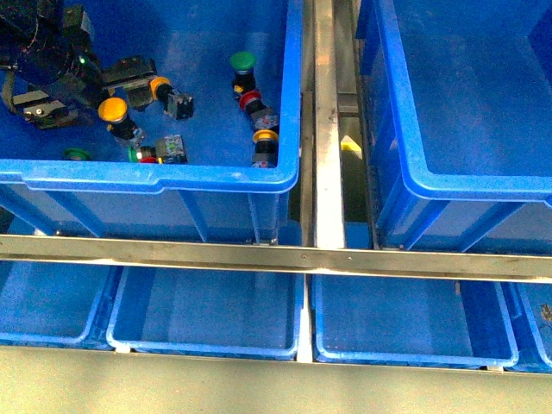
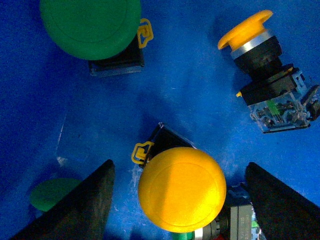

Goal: Pick red and yellow buttons and place in box

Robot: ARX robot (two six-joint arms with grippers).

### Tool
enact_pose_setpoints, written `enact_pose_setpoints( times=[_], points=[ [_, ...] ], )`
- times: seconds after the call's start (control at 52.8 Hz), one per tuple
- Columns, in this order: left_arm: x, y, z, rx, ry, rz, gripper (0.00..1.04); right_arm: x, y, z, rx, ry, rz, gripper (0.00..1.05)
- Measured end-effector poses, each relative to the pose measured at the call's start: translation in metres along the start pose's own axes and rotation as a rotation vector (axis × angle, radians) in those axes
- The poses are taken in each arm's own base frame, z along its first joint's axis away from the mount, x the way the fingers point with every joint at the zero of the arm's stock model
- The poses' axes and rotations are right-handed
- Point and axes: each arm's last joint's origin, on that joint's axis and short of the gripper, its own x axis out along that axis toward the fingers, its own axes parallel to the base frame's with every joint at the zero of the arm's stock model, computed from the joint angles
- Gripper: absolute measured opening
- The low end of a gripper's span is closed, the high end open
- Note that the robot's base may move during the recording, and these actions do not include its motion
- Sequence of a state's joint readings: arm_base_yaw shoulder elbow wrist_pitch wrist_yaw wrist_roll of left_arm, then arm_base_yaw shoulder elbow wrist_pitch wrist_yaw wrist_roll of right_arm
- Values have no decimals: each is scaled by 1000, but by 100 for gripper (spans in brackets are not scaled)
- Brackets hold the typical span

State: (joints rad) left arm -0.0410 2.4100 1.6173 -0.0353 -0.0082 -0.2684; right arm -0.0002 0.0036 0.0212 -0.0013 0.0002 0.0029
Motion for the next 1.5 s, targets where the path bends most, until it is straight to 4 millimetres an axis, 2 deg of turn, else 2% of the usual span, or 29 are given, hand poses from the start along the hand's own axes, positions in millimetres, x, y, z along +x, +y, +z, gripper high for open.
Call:
enact_pose_setpoints(
  times=[0.171, 0.208, 0.398, 0.493, 0.569, 0.72, 0.853, 1.004, 1.137, 1.27, 1.346, 1.497],
  points=[
    [0, 1, -1, -13, 13, -8, 43, 0, 0, 0, 0, 0, 0, 98],
    [0, 1, 0, -15, 12, -7, 39, 0, 0, 0, 0, 0, 0, 98],
    [0, 5, 0, -28, 9, -19, 35, 0, 0, 0, 0, 0, 0, 98],
    [-8, 11, -2, -76, 18, -44, 35, 0, 0, 0, 0, 0, 0, 98],
    [-26, 19, 0, -142, 16, -87, 35, 0, 0, 0, 0, 0, 0, 98],
    [-87, 36, 17, -295, -29, -171, 35, 0, 0, 0, 0, 0, 0, 98],
    [-121, 49, 22, -421, -38, -219, 35, 0, 0, 0, 0, 0, 0, 98],
    [-152, 51, 15, -563, 0, -282, 35, 0, 0, 0, 0, 0, 0, 98],
    [-188, 31, 10, -650, 24, -395, 35, 0, 0, 0, 0, 0, 0, 98],
    [-222, -4, 10, -653, 45, -524, 35, 0, 0, 0, 0, 0, 0, 98],
    [-232, -24, 7, -641, 71, -577, 35, 0, 0, 0, 0, 0, 0, 98],
    [-236, -60, -7, -600, 149, -635, 35, 0, 0, 0, 0, 0, 0, 98]
  ],
)
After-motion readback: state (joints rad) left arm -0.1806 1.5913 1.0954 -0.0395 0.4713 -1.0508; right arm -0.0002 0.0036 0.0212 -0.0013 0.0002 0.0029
